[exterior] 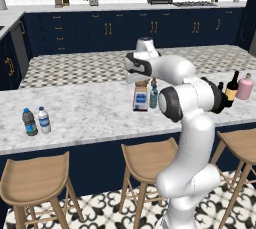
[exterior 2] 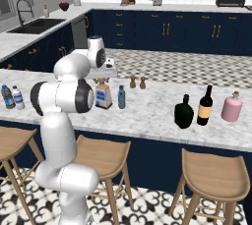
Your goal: Move the plastic bottles in the middle to the plastics group, and the glass bottles in the middle to the glass group.
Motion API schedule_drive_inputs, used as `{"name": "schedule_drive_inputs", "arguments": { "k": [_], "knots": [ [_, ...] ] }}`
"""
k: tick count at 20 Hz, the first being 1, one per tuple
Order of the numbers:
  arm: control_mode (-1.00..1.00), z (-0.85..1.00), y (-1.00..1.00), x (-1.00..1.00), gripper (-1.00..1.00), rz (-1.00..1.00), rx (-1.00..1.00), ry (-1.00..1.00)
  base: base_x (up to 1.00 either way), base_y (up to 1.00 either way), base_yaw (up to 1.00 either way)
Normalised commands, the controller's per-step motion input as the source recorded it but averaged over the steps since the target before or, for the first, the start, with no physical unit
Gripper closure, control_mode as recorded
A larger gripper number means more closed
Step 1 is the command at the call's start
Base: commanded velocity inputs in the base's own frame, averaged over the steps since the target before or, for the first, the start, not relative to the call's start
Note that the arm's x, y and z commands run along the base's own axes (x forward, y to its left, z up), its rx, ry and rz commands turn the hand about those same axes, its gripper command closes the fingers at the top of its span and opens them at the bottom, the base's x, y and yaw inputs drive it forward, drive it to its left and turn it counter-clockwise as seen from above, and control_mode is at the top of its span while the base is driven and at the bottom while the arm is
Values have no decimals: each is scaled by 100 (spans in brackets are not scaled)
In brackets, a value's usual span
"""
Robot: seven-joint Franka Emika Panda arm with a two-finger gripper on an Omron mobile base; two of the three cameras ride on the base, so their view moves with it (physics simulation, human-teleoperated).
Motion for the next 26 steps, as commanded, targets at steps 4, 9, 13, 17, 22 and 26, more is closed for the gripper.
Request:
{"name": "schedule_drive_inputs", "arguments": {
  "k": [4, 9, 13, 17, 22, 26],
  "knots": [
    [-100, 19, -1, -100, 100, 2, 0, -1, 0, 0, 0],
    [-100, 1, -28, -87, 100, -1, 0, 0, 0, 0, 0],
    [-100, 21, -77, -10, 100, -8, 0, -1, 0, 0, 0],
    [-100, 18, -100, 0, 100, -14, 4, 2, 0, 0, 0],
    [-100, 3, -93, 8, 100, -18, 5, 5, 0, 0, 0],
    [-100, 0, -73, 26, 100, -20, 2, 3, 0, 0, 0]
  ]
}}
